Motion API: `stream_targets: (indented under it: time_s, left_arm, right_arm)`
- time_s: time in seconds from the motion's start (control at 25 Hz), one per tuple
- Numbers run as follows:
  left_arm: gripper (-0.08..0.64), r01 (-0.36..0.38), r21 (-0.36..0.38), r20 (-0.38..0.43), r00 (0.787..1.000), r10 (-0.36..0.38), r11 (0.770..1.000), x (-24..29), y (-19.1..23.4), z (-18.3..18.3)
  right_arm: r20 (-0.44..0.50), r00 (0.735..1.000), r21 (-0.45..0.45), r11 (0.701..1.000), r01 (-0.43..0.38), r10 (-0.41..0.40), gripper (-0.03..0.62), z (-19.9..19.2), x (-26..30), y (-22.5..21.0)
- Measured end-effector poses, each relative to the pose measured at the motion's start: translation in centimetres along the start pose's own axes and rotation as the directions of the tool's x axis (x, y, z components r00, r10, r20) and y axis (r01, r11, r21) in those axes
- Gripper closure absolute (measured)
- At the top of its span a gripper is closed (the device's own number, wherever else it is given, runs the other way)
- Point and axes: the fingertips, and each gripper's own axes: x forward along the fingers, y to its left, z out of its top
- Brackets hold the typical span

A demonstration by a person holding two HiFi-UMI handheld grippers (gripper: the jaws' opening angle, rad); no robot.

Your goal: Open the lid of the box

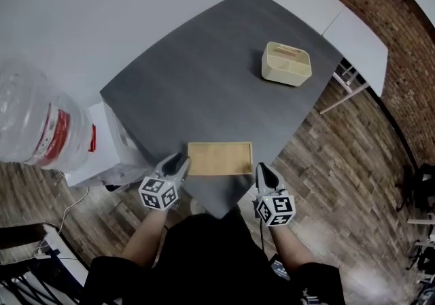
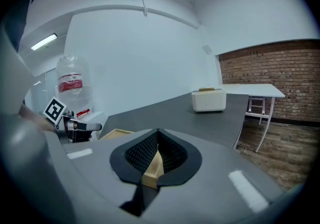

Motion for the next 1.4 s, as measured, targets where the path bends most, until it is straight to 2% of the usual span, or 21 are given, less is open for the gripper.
stream_targets:
  time_s: [0.28, 0.52, 0.84, 0.96, 1.2, 1.4]
  left_arm:
    - [0.408, -0.058, -0.07, -0.069, 0.996, 0.053, 0.996, 1.2, 1.0, -1.9]
    - [0.418, -0.069, -0.109, -0.096, 0.994, 0.058, 0.992, 1.4, 1.2, -2.8]
    - [0.467, -0.053, -0.163, -0.064, 0.997, 0.043, 0.985, 1.0, 1.1, -2.5]
    - [0.505, -0.04, -0.206, -0.041, 0.999, 0.032, 0.978, 0.9, 1.1, -2.1]
    - [0.502, -0.036, -0.203, -0.037, 0.999, 0.029, 0.979, 1.0, 1.0, -2.1]
    - [0.499, -0.044, -0.215, -0.03, 0.999, 0.039, 0.976, 1.1, 1.1, -2.1]
  right_arm:
    - [-0.08, 0.997, 0.034, 0.999, -0.017, 0.019, 0.571, -1.6, 1.4, -0.9]
    - [-0.12, 0.992, 0.061, 0.997, -0.037, 0.044, 0.541, -2.9, 2.0, -1.0]
    - [-0.151, 0.987, 0.075, 0.996, -0.043, 0.054, 0.534, -3.7, 3.0, -0.8]
    - [-0.177, 0.982, 0.092, 0.995, -0.045, 0.061, 0.5, -4.0, 3.6, -1.1]
    - [-0.235, 0.968, 0.144, 0.988, -0.049, 0.083, 0.451, -5.0, 4.7, -1.1]
    - [-0.256, 0.961, 0.182, 0.982, -0.056, 0.103, 0.449, -5.4, 5.5, -0.9]
